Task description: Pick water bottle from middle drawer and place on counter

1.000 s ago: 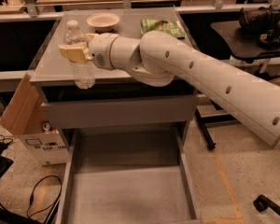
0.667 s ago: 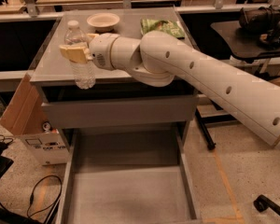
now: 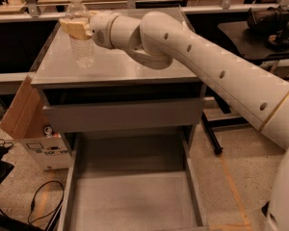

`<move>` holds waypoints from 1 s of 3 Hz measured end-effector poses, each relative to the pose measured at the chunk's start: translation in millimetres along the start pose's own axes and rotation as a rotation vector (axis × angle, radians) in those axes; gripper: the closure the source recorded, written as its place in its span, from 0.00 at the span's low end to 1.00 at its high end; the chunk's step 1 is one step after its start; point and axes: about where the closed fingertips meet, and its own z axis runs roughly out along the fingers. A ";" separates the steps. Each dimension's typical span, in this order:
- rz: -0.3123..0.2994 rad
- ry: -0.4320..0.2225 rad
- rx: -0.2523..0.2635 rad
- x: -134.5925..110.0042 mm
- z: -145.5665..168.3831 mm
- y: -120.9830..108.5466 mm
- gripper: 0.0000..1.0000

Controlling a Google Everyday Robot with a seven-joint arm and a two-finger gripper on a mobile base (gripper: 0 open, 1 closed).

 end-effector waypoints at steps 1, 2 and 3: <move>-0.013 -0.005 0.063 -7.7 16.6 -35.5 1.00; -0.033 0.047 0.123 4.9 24.2 -56.6 1.00; -0.060 0.143 0.204 47.2 22.7 -88.0 1.00</move>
Offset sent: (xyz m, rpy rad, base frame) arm 0.0991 -0.0307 -0.0408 -0.1756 0.0337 -0.2438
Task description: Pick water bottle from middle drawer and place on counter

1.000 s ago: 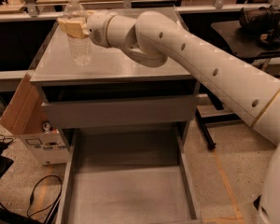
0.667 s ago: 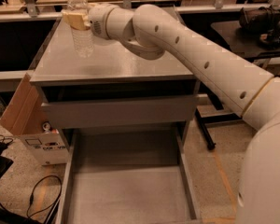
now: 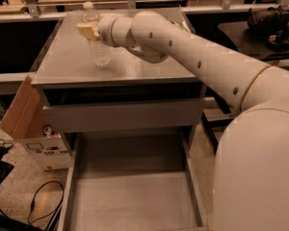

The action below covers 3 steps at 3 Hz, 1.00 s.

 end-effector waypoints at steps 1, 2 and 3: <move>0.007 0.016 0.031 26.0 4.3 -11.2 1.00; 0.007 0.016 0.031 19.7 3.6 -11.8 0.98; 0.007 0.016 0.031 18.4 3.4 -12.0 0.76</move>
Offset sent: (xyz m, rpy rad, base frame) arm 0.0082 -0.0254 -0.0982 0.1631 0.0483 -0.1055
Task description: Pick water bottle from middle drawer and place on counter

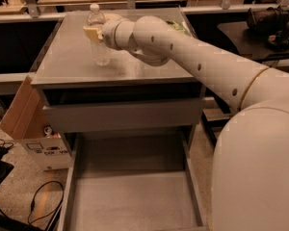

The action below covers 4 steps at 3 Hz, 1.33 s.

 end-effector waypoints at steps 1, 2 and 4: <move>0.000 0.000 -0.004 0.1 1.6 2.3 0.52; 0.001 0.000 -0.007 0.2 3.0 4.3 0.29; 0.001 0.000 -0.012 0.4 5.2 7.6 0.00</move>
Offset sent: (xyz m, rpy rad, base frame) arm -0.0005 0.0022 -0.0004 0.0002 0.0007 0.0029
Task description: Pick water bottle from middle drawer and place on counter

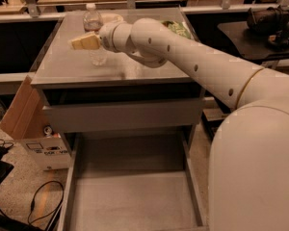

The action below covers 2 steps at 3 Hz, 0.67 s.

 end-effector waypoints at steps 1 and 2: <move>0.000 0.000 0.000 0.0 0.0 0.0 0.00; -0.002 -0.014 -0.040 -14.0 -11.5 -0.4 0.00</move>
Offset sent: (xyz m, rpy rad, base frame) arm -0.0196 -0.0253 0.0451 0.0275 -0.0158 0.1096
